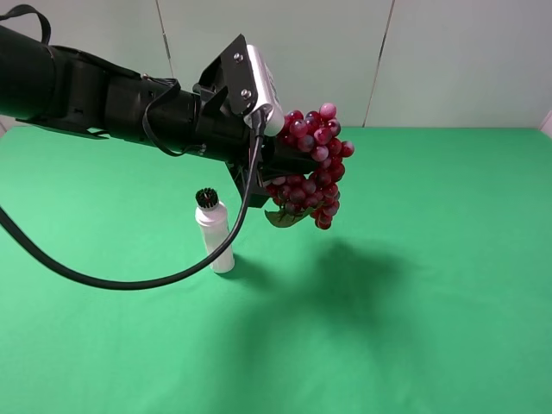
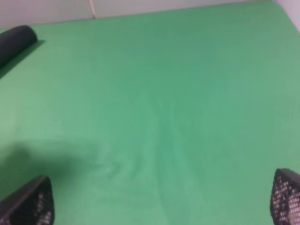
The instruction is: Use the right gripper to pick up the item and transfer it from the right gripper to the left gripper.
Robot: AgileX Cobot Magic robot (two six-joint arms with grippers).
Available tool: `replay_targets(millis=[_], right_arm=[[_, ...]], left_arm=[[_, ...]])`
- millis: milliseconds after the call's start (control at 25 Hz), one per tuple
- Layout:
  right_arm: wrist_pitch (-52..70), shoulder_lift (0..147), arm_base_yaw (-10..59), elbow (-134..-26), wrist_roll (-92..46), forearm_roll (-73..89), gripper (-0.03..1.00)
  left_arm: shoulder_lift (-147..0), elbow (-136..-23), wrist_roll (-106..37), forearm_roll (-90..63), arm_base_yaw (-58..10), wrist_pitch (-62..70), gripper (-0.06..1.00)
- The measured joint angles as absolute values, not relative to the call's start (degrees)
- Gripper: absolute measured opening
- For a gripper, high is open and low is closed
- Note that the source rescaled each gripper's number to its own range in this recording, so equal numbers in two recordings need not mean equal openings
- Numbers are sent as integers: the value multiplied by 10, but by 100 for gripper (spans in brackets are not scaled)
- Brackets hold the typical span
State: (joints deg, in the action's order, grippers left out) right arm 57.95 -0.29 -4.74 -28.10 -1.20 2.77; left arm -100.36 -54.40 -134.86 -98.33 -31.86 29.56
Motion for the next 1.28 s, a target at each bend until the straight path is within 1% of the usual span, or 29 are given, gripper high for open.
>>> replay_targets(millis=[1120,1280], right_arm=[[580,-3,-52,-281,-6,36,100],[580,-3,-52,-281,-6,36,100]], left_arm=[[-1004,-544,-1348,-983,-319,298,0],[-984,-548,-1298,-958,-319,285,0]])
